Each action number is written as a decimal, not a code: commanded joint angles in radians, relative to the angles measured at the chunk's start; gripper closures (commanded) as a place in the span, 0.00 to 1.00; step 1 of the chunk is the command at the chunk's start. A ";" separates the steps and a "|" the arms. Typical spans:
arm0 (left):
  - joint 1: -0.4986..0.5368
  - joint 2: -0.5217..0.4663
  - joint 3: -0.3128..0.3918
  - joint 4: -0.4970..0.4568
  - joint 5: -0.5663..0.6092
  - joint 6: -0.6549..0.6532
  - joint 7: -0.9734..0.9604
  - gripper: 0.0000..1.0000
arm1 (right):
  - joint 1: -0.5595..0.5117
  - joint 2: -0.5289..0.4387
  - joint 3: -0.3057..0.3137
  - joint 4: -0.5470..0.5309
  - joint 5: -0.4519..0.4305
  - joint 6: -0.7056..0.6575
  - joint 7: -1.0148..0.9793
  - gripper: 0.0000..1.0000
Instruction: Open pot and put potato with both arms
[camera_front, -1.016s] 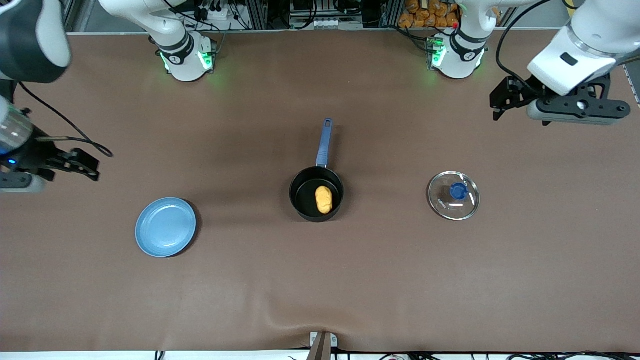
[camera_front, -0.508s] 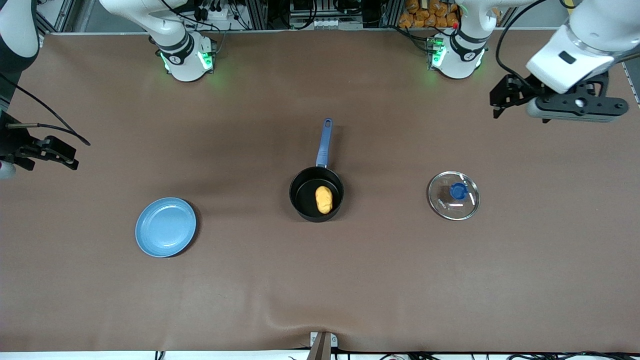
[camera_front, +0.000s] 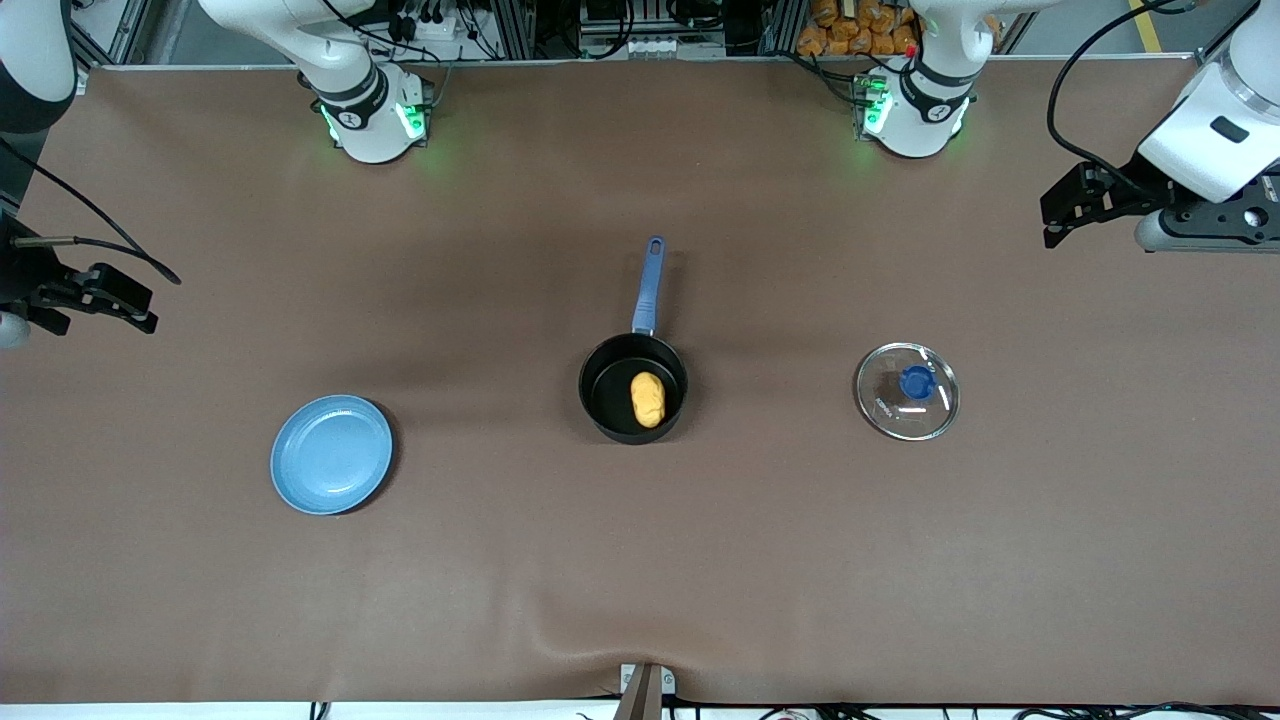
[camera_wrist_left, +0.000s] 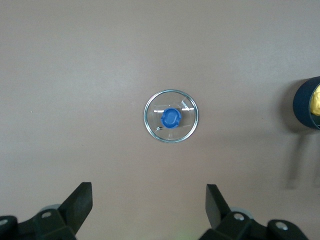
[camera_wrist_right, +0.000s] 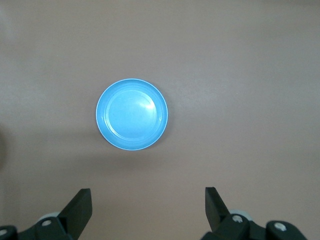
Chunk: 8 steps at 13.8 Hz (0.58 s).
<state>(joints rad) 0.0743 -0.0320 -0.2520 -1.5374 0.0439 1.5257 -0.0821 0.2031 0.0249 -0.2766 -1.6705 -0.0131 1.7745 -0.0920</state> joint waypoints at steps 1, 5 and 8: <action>0.001 -0.003 -0.004 0.025 0.008 -0.001 -0.001 0.00 | -0.008 -0.039 0.011 -0.034 0.015 0.003 -0.014 0.00; 0.002 -0.002 -0.003 0.025 0.005 0.007 -0.002 0.00 | -0.014 -0.043 0.011 -0.032 0.015 0.003 -0.034 0.00; 0.004 -0.002 -0.001 0.025 0.008 0.008 -0.002 0.00 | -0.016 -0.043 0.011 -0.034 0.015 0.005 -0.035 0.00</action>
<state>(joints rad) 0.0745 -0.0321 -0.2519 -1.5225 0.0439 1.5312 -0.0822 0.2028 0.0181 -0.2766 -1.6705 -0.0128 1.7745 -0.1074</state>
